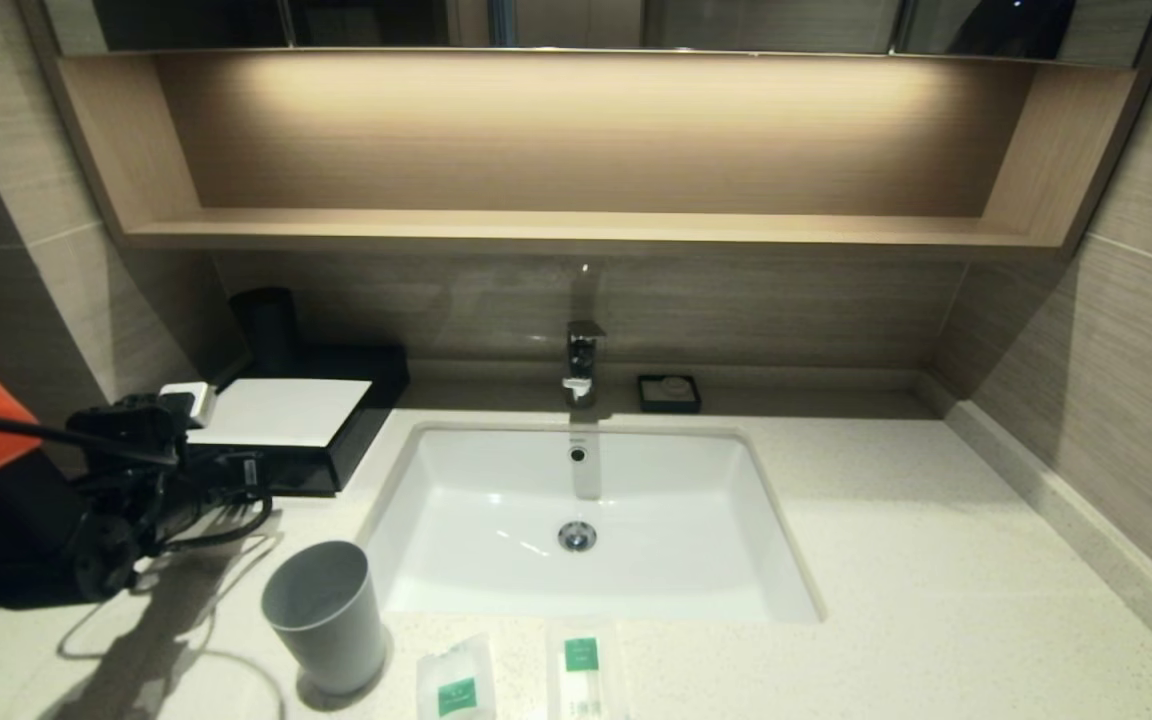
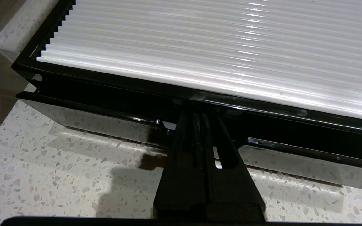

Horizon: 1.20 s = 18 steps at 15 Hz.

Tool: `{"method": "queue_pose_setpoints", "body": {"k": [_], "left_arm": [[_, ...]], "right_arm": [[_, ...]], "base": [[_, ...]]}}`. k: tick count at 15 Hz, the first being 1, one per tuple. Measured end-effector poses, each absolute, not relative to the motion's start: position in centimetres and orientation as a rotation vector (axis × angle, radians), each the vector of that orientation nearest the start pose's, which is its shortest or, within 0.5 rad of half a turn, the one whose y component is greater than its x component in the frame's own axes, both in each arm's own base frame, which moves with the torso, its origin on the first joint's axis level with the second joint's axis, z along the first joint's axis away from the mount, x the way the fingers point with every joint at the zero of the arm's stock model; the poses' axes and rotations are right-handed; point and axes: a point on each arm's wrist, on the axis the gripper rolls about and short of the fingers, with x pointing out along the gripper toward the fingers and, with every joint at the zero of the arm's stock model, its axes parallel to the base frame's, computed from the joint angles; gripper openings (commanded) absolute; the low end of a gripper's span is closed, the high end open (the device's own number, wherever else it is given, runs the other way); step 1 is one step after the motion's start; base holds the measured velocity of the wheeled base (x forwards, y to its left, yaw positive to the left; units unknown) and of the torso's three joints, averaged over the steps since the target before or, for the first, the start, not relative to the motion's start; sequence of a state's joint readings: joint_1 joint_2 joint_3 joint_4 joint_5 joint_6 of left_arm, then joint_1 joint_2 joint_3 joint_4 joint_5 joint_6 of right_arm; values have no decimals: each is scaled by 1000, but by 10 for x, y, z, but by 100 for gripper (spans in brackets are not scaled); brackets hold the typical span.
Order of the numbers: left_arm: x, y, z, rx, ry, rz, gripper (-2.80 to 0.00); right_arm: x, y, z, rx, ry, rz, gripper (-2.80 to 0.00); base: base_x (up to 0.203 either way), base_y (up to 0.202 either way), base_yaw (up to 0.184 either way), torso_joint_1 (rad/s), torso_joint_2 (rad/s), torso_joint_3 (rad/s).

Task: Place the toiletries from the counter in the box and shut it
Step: Open the drawer

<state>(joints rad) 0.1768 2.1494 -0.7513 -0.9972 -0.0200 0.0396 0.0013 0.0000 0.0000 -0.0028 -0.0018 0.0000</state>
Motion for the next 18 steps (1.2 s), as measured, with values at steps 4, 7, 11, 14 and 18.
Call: {"method": "queue_pose_setpoints", "body": {"k": [4, 7, 11, 14, 18], "left_arm": [[357, 63, 51, -1, 413, 146, -280], [356, 63, 51, -2, 430, 146, -280], [355, 62, 51, -3, 460, 145, -280], [354, 62, 52, -4, 467, 146, -280], [352, 62, 54, -6, 484, 145, -280]], "right_arm": [[-23, 0, 76, 0, -3, 0, -280], [-23, 0, 76, 0, -3, 0, -280], [-23, 0, 76, 0, -3, 0, -280], [-23, 0, 76, 0, -3, 0, -280], [-23, 0, 76, 0, -3, 0, -280]], "base": [[0, 0, 0, 0, 0, 0], [0, 0, 0, 0, 0, 0], [0, 0, 0, 0, 0, 0], [0, 0, 0, 0, 0, 0], [0, 0, 0, 0, 0, 0]]}}
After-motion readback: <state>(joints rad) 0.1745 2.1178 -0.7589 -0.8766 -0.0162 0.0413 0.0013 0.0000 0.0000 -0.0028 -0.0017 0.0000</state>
